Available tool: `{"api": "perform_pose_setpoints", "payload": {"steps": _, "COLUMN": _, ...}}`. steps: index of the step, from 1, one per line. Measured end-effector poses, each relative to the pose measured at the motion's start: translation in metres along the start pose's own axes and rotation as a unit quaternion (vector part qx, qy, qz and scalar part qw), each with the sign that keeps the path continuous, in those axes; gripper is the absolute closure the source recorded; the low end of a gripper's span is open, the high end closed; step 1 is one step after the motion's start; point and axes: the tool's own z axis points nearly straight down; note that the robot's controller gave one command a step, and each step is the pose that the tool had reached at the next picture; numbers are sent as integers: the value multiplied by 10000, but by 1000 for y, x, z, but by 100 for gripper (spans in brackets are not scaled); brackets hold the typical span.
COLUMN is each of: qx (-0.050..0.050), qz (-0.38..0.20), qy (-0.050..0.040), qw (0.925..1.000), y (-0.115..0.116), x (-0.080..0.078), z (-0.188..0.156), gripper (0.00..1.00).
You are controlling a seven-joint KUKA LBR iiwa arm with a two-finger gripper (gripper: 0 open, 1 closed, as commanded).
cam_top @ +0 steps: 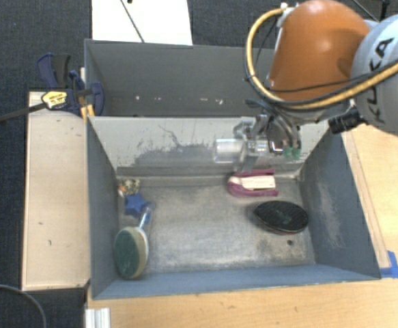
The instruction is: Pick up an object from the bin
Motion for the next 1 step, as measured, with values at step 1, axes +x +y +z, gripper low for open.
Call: {"api": "perform_pose_setpoints", "payload": {"steps": 1, "qx": 5, "qz": -264, "qy": 23, "qw": 9996, "y": 20, "x": -2, "z": -10, "gripper": 100}}
